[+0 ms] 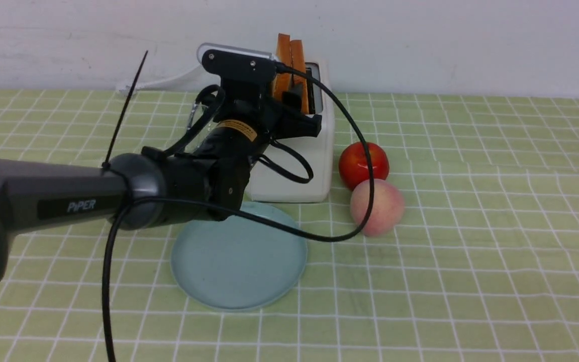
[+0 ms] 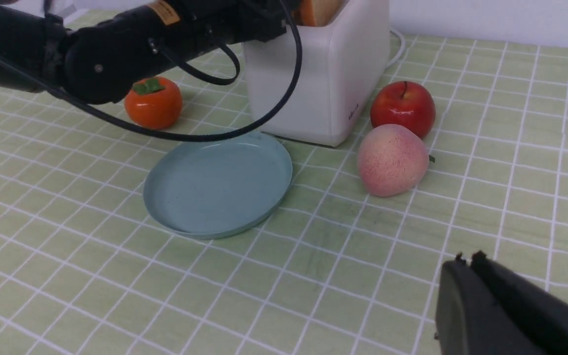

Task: Take toasted bread from bread machine on green coffee tablecloth place on plate.
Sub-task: 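Reach for a toast slice standing in the toaster with the left gripper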

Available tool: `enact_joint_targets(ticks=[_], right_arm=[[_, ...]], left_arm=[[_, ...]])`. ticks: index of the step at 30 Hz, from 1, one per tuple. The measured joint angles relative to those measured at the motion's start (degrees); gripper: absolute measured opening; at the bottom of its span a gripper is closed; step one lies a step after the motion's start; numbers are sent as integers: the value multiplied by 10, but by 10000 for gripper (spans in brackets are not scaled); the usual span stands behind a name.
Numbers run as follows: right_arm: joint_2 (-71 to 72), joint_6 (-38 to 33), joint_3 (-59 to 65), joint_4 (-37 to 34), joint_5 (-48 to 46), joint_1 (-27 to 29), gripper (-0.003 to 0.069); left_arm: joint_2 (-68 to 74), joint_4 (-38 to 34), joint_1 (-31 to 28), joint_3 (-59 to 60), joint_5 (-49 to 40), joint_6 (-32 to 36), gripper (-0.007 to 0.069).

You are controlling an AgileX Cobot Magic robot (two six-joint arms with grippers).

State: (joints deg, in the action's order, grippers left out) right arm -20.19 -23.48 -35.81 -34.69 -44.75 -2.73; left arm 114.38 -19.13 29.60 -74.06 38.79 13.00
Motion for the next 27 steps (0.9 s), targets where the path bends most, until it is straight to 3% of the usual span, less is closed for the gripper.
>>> enact_joint_targets(ticks=[17, 24, 27], right_arm=[[0, 0, 0, -6, 9, 0, 22], [0, 0, 0, -6, 10, 0, 32], [-1, 0, 0, -6, 10, 0, 34]], left_arm=[[34, 23, -22, -44, -18, -15, 330], [71, 20, -25, -107, -32, -31, 329], [83, 3, -25, -137, -47, -26, 295]])
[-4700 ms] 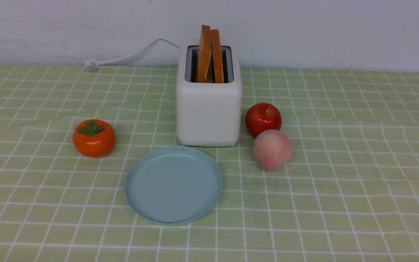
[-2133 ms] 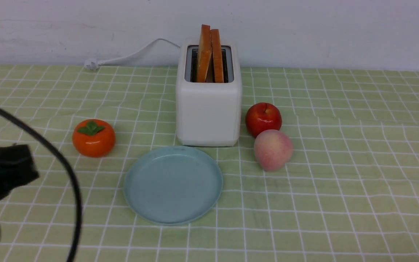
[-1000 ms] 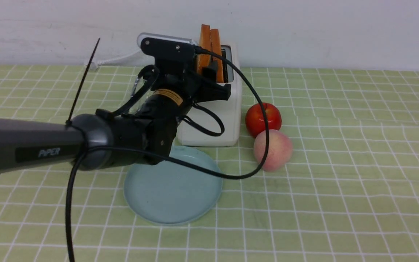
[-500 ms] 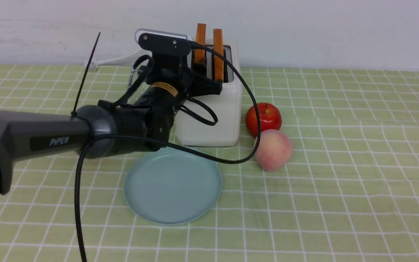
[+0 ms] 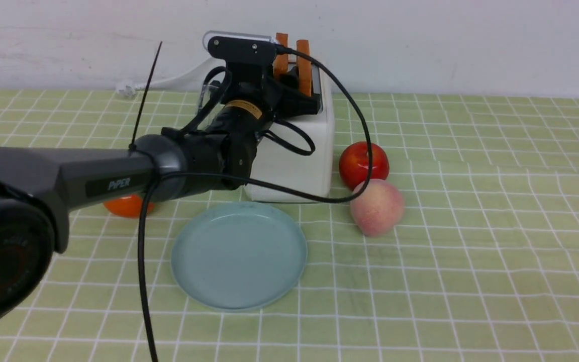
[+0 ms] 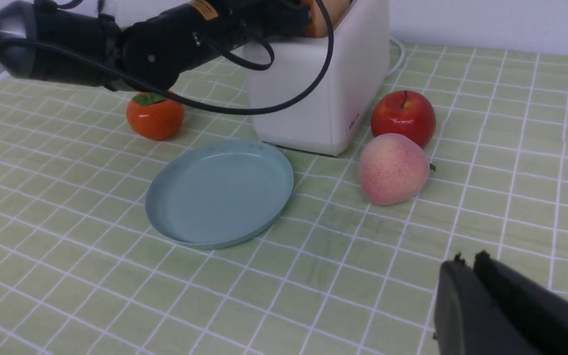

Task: Take toasted bread from bread machine on green coffee tablecloth place on plate.
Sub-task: 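Reach for a toast slice standing in the toaster with the left gripper, then place the slice of bread on the plate with the left gripper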

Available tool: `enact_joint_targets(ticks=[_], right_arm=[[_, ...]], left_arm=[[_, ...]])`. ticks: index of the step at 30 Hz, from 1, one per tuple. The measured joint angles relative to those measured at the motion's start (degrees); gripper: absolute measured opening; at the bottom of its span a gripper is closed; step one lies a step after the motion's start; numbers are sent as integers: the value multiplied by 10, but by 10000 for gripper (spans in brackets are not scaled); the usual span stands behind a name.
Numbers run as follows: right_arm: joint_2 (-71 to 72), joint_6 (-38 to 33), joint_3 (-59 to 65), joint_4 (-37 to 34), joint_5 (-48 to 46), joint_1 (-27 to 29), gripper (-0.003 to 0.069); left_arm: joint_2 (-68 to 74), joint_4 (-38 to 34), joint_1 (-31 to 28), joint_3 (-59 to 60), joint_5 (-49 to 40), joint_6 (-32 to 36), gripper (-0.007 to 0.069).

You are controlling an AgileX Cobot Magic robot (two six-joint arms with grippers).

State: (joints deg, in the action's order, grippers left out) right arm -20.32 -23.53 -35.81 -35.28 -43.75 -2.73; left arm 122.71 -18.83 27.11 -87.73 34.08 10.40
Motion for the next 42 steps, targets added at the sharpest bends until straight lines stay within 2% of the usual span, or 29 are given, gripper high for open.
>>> enact_joint_targets(ticks=[1, 6, 13, 17, 23, 26, 29, 31, 35, 36, 37, 38, 42], right_arm=[[0, 0, 0, 0, 0, 0, 34], [-1, 0, 0, 0, 0, 0, 34], [-1, 0, 0, 1, 0, 0, 34], [-1, 0, 0, 0, 4, 0, 34], [-1, 0, 0, -14, 3, 0, 34], [-1, -1, 0, -21, -7, 0, 34], [-1, -7, 0, -21, -19, 0, 34], [-1, -9, 0, -21, -29, 0, 34], [-1, -11, 0, -27, -45, 0, 34], [-1, -11, 0, -27, -45, 0, 34], [-1, -12, 0, -27, -48, 0, 30], [-1, -12, 0, -27, -48, 0, 29], [-1, -12, 0, -31, -48, 0, -14]], left_arm=[[0, -1, 0, -1, 0, 1, 295], [-2, -35, 0, -2, 0, 2, 104], [-56, -52, -1, 1, -79, 6, 103], [-144, -51, -1, 2, -159, 17, 103], [-302, -50, -1, 1, -354, 17, 103], [-370, -51, -1, 3, -549, 2, 103], [-416, -49, 0, 38, -641, -7, 103], [-444, -46, -2, 80, -669, -15, 103], [-481, -58, -24, 202, -678, -49, 103], [-482, -60, -27, 202, -677, -50, 103], [-481, -86, -41, 265, -652, -50, 103], [-480, -90, -44, 275, -648, -49, 103], [-446, -180, -55, 329, -582, 10, 103]])
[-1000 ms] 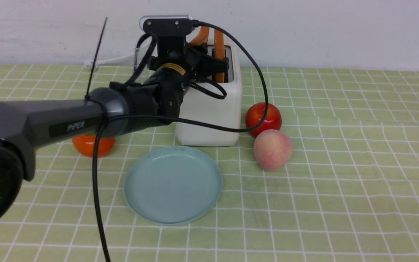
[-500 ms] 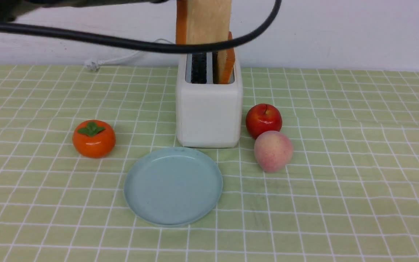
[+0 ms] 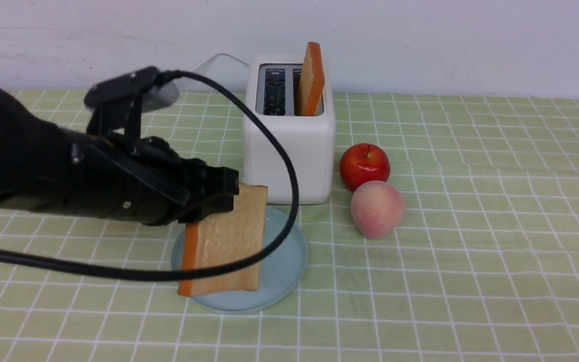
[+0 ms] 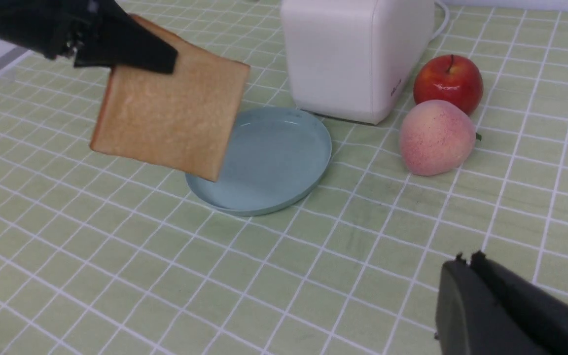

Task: Take toasted bread from bread machine on green coffee tablecloth place on plate.
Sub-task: 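Place the slice of bread on the plate with the left gripper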

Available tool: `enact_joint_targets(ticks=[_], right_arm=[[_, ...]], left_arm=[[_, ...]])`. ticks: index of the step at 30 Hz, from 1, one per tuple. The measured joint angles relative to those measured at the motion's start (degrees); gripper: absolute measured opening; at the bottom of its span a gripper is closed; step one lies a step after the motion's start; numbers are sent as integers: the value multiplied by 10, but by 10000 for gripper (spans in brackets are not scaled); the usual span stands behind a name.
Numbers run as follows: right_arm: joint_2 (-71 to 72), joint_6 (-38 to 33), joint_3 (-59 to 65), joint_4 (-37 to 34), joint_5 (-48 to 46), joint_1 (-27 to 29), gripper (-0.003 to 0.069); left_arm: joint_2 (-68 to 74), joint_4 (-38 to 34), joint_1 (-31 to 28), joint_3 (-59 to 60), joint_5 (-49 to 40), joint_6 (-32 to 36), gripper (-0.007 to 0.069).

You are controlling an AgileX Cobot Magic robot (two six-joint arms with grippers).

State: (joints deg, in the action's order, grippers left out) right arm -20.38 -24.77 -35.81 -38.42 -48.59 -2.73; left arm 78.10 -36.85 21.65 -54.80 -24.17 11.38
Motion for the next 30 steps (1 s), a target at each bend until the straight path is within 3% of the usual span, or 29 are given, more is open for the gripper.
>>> enact_joint_targets(ticks=[10, 11, 16, 20, 25, 28, 30], right_arm=[[-1, 0, 0, -22, -21, 0, -19], [-1, 0, 0, -22, -24, 0, -19], [-1, 0, 0, -31, -60, 0, -16], [-1, -2, 0, -45, -61, 0, -14], [-1, -30, 0, -74, -61, 0, -10], [-1, -44, 0, -86, -61, 0, -9], [-1, -52, 0, -90, -61, 0, -9]], left_arm=[[113, -289, 0, 3, 101, 212, 103], [113, -289, 0, 3, 103, 212, 103], [163, -423, 0, 3, 159, 285, 103], [184, -452, -1, 3, 170, 303, 103], [193, -463, -3, 3, 178, 322, 193], [193, -463, -3, 3, 178, 329, 313], [191, -463, -3, 3, 177, 335, 432]])
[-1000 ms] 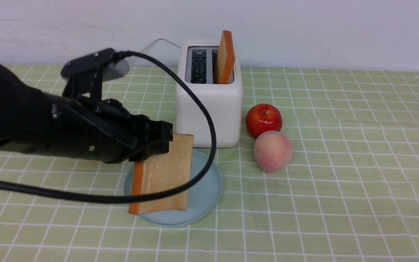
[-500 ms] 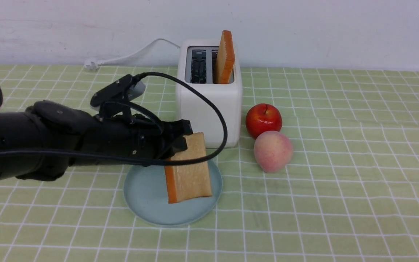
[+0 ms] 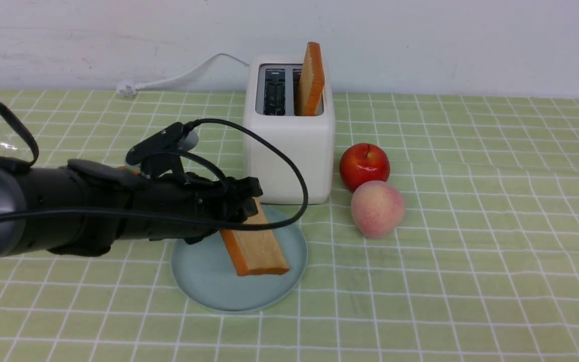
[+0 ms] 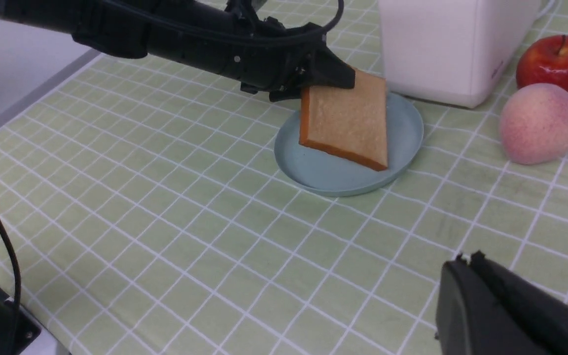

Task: Take toasted bread from bread machine on green coffee tablecloth place on plate.
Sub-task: 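Place the slice of bread on the plate with the left gripper, then grasp the toast slice in the toaster and pull it up out of the slot with the right gripper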

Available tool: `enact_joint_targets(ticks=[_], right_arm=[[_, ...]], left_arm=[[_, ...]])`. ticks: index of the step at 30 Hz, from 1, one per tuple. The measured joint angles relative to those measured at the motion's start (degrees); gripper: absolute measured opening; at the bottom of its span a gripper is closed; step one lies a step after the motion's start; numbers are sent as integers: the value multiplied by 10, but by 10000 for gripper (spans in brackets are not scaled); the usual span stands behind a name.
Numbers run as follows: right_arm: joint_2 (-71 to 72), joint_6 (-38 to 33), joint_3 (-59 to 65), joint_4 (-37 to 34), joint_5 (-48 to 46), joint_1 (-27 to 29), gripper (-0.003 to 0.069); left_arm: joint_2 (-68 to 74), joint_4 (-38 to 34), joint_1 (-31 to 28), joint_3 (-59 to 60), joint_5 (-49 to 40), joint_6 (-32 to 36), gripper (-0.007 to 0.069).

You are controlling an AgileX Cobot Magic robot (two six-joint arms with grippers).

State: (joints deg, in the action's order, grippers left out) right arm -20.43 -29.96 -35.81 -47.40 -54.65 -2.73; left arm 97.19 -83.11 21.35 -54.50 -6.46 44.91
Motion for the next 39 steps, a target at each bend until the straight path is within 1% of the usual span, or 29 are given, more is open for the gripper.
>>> enact_joint_targets(ticks=[1, 2, 6, 9, 13, 16, 19, 20, 23, 24, 25, 27, 28, 29, 30, 31, 33, 34, 37, 38, 39], right_arm=[[0, -4, 0, 0, 0, 0, -9], [0, -6, 0, 0, 0, 0, -8], [0, -9, 0, -3, 0, 0, -6], [0, -9, 0, -4, -1, 0, -3], [0, -10, 0, -4, -1, 0, -3], [0, -10, 0, -4, 3, 0, -3], [-1, -10, 0, -4, 12, 0, -3], [-7, -10, 0, -4, 14, 0, -3], [-44, -10, -1, -4, 14, 0, -3], [-65, -10, -1, -4, 14, 0, -3], [-84, -10, -1, -4, 14, 0, -3], [-132, -10, -2, -4, 15, 0, -3], [-161, -10, -5, -4, 17, 0, -3], [-197, -10, -11, -4, 20, 0, -3], [-203, -10, -14, -4, 22, 0, -3], [-258, -15, -31, -4, 25, 0, -3], [-316, -19, -64, -5, 28, -1, -3], [-339, -19, -83, -5, 29, -3, -3], [-415, -21, -146, -6, 41, -26, -3], [-420, -21, -151, -6, 42, -29, -3], [-458, -21, -190, -3, 52, -57, -3]], left_arm=[[-3, 1, 0, 0, 0, 0, 483], [-6, 2, 0, 0, 1, 1, 513], [-33, 19, 0, 5, 10, 1, 607], [-68, 34, 0, 27, 31, 2, 624], [-97, 36, 0, 59, 48, 2, 617], [-135, 37, 0, 99, 52, 9, 575], [-172, 37, 0, 124, 48, 13, 516], [-207, 37, 0, 134, 41, 15, 451], [-263, 41, 0, 143, 25, 20, 301], [-293, 47, 0, 144, 10, 27, 232], [-313, 55, 0, 145, -2, 33, 160], [-359, 78, 0, 145, -38, 47, 39], [-388, 100, 0, 145, -67, 54, -8], [-416, 126, 0, 145, -92, 56, -13], [-421, 130, 0, 145, -103, 56, -13], [-456, 167, 0, 147, -143, 53, -13], [-504, 219, 0, 158, -178, 28, -13], [-518, 233, 0, 165, -184, 18, -13], [-590, 312, 0, 203, -196, -53, -13], [-594, 317, 0, 203, -197, -58, -13], [-635, 359, 0, 229, -200, -98, -13]])
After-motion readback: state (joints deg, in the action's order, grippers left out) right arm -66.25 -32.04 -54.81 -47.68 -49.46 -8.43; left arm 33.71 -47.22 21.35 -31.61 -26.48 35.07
